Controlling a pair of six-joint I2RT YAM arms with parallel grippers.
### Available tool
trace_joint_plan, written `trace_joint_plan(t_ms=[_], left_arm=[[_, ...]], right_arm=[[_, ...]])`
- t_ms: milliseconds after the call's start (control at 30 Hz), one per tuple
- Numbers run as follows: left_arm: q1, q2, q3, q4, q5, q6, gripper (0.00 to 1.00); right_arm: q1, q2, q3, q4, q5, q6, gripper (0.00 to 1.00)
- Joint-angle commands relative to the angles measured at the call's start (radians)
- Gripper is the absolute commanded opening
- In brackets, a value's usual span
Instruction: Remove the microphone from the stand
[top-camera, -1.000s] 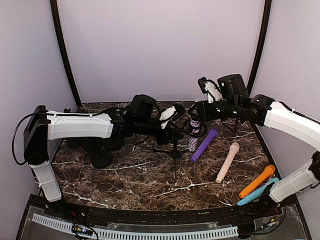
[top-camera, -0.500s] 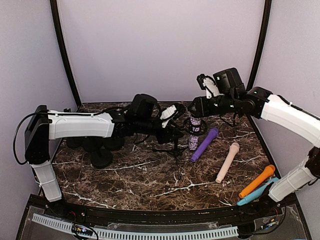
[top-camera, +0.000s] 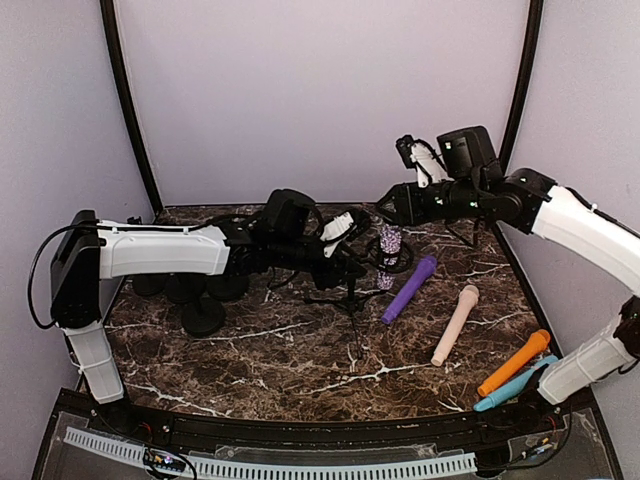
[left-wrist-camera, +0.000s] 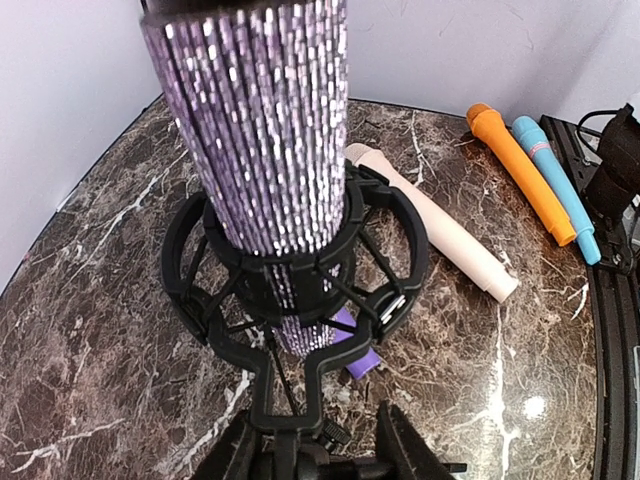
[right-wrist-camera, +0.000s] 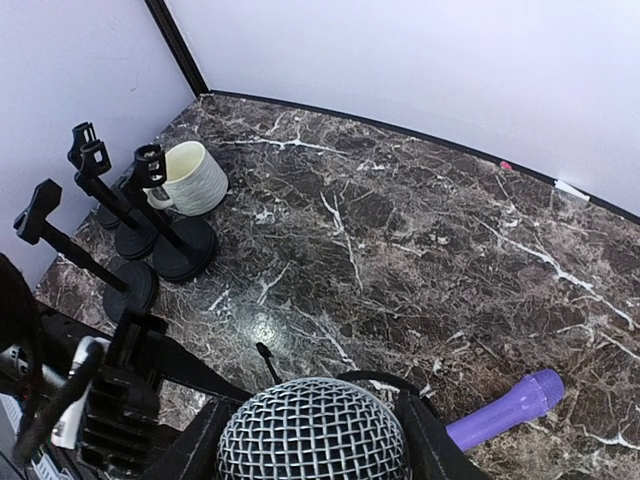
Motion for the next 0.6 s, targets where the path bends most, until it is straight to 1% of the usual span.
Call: trace_joint_plan(t_ms=[0,267,433,567], left_arm=[[-0.001,0.033,-0.001,-0.104,-0.034,0.014,0.0],[-0.001,0.034,0.0,-0.104,-0.046,0.012,0.0],[0.0,0.036,0.003,-0.104,-0.079,0.003,0.0],[-0.001,0.036,0.005,-0.1,-0.113,-0.006,0.0]], right_arm=[[0.017,-0.079,0.09,0.197,-0.083,0.008,0.07],[0.016,-0.104,0.113,0.178,-0.066,0.001,0.07],[0.016,-0.137,0.118,0.183,-0.053,-0.001,0.06],[0.016,-0.162,0.146,0.158,-0.011,-0.004,0.06]])
